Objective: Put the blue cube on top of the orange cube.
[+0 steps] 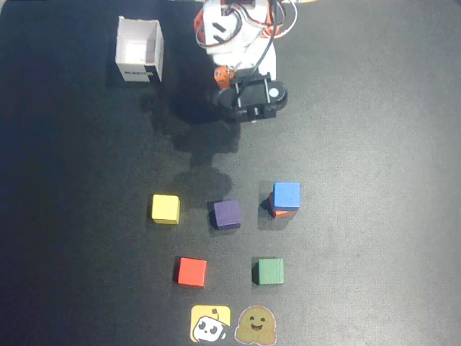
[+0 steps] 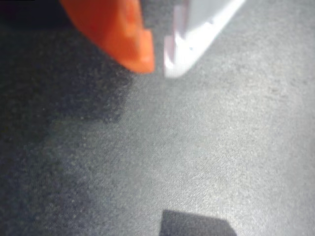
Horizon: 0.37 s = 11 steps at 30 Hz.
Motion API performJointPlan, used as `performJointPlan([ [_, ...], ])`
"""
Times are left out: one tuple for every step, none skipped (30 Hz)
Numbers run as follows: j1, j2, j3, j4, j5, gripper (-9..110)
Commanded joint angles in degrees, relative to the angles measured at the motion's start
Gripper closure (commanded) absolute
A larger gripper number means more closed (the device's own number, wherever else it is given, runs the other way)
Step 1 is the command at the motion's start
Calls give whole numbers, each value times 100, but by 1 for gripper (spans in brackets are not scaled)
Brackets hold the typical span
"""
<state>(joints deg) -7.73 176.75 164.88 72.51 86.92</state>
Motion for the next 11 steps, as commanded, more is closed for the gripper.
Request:
performJointPlan([
  [62, 44, -26, 18, 167, 101],
  [62, 44, -26, 18, 193, 101],
  [62, 44, -26, 18, 264, 101],
  [62, 44, -26, 18, 316, 101],
  [62, 44, -26, 26, 369, 101],
  [62, 44, -26, 26, 378, 101],
  [62, 44, -26, 26, 378, 101],
  [62, 44, -26, 26, 378, 101],
  [62, 44, -26, 26, 378, 101],
  [62, 44, -26, 26, 378, 101],
  [62, 44, -26, 26, 378, 101],
])
